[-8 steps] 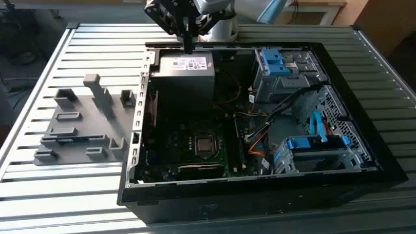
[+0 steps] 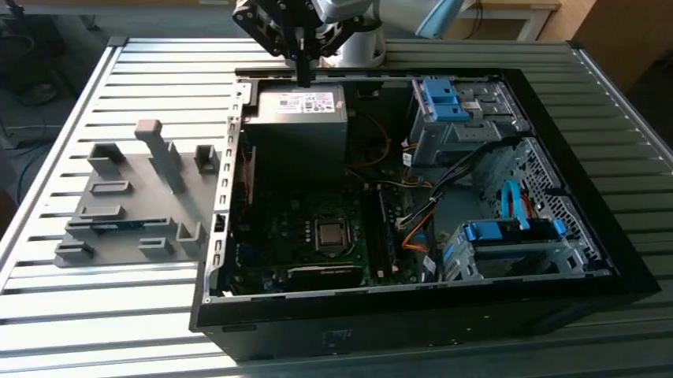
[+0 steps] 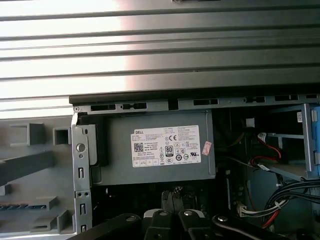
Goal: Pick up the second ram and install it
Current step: 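Reach for the second ram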
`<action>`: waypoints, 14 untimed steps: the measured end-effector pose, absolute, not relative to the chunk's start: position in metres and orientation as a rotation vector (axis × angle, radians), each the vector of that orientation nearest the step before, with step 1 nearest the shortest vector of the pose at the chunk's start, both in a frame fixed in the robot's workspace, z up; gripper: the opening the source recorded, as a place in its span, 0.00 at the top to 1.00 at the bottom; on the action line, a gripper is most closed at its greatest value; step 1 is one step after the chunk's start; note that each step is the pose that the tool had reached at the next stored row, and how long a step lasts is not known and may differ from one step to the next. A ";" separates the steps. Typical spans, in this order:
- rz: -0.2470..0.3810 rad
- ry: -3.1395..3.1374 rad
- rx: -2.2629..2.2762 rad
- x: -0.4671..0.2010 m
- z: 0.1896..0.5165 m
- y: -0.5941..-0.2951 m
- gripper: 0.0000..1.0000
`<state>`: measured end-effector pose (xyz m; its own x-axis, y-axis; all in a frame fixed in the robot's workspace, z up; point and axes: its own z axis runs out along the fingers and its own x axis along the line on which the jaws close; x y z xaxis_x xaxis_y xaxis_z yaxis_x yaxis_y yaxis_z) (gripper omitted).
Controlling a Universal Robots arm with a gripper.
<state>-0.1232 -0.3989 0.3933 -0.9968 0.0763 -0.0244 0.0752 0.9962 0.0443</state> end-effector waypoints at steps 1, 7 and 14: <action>0.068 3.113 0.118 -0.124 0.393 -0.399 0.89; 0.068 3.112 0.118 -0.127 0.393 -0.399 0.89; 0.068 3.112 0.118 -0.130 0.393 -0.399 0.89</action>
